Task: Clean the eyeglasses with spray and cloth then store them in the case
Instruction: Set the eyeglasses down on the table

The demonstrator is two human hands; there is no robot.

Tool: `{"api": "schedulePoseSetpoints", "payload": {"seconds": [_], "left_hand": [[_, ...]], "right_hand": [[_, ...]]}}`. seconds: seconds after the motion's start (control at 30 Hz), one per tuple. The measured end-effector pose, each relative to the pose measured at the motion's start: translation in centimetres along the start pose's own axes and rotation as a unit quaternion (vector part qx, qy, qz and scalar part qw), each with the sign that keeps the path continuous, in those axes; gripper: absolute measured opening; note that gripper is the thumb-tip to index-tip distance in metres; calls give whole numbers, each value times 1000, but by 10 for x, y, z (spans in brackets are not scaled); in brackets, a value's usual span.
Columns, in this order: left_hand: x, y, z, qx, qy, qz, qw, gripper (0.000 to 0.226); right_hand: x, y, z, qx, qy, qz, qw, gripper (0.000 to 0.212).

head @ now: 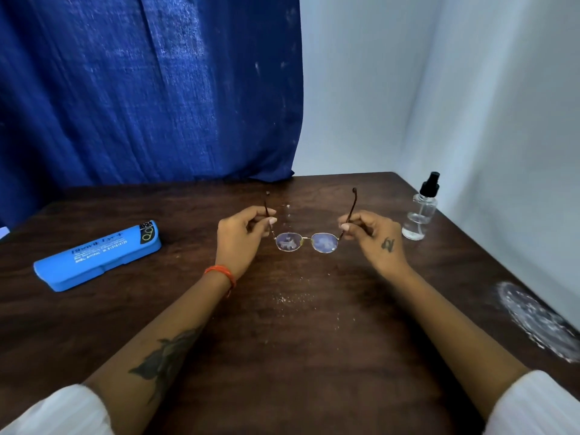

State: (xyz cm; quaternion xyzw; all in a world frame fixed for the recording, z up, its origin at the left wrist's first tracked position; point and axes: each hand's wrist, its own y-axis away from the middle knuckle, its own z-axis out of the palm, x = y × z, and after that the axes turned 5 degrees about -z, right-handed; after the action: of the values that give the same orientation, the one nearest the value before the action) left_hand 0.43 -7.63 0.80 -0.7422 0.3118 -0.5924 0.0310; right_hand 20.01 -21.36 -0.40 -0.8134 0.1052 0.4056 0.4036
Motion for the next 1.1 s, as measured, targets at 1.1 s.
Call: {"api": "schedulePoseSetpoints", "payload": {"seconds": [1.1], "left_hand": [[-47, 62, -176, 130, -427, -35, 894, 91]], "right_hand": [[-134, 68, 82, 32, 191, -333, 923, 56]]}}
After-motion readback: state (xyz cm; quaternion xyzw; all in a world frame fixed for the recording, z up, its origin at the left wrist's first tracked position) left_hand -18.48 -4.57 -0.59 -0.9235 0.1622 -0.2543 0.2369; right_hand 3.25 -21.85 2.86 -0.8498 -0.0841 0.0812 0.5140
